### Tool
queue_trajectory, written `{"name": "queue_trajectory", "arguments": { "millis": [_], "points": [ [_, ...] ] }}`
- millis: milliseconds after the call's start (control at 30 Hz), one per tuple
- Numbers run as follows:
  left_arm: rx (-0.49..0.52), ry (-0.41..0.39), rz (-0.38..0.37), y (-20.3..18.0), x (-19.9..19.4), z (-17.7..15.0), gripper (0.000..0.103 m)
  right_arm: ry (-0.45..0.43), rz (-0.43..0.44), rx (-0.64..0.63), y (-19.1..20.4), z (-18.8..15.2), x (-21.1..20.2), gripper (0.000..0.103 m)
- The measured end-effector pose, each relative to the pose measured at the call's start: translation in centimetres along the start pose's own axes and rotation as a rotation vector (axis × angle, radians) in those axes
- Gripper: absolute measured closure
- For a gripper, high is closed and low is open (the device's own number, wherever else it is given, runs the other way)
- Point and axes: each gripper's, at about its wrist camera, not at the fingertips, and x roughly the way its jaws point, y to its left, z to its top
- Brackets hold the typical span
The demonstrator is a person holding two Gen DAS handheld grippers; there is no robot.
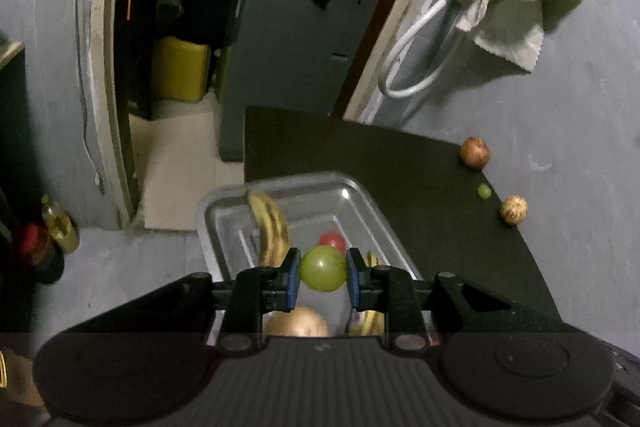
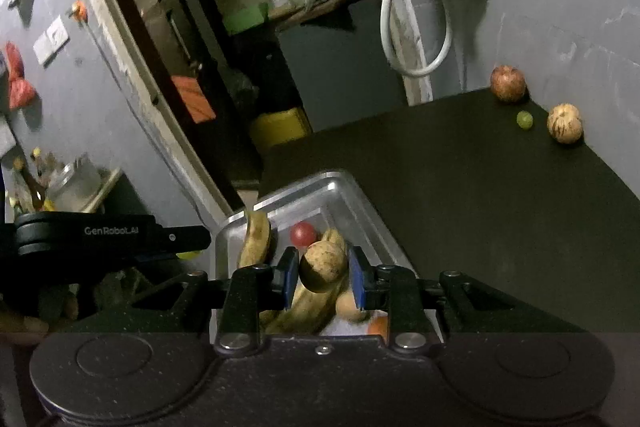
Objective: Organize fruits
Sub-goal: 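Carry green grape in left tool over the tray while right tool carries brown fruit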
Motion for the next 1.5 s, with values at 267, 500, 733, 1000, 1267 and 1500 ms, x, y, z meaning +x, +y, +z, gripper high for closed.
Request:
{"name": "queue_trajectory", "arguments": {
  "millis": [267, 500, 733, 1000, 1267, 1500],
  "points": [
    [-0.023, 0.09, -0.01, 0.5, 0.0, -4.3, 0.077, 0.074, -0.021, -0.051, -0.1, -2.7, -0.2, 0.074],
    [-0.017, 0.161, -0.014, 0.3, 0.3, -7.2, 0.077, 0.128, -0.045, -0.077, -0.7, -4.3, 0.4, 0.074],
    [0.014, 0.228, -0.005, -0.7, 1.2, -9.0, 0.077, 0.167, -0.049, -0.096, -0.7, -5.2, 1.1, 0.074],
    [0.018, 0.244, -0.001, -1.2, 1.6, -9.3, 0.077, 0.176, -0.059, -0.095, -1.4, -5.3, 1.4, 0.074],
    [0.01, 0.263, 0.012, -1.1, 2.0, -9.5, 0.077, 0.18, -0.061, -0.091, -1.7, -5.2, 1.7, 0.074],
    [-0.01, 0.272, 0.015, -0.7, 2.1, -9.7, 0.076, 0.186, -0.058, -0.092, -1.7, -5.3, 2.0, 0.074]
  ]
}}
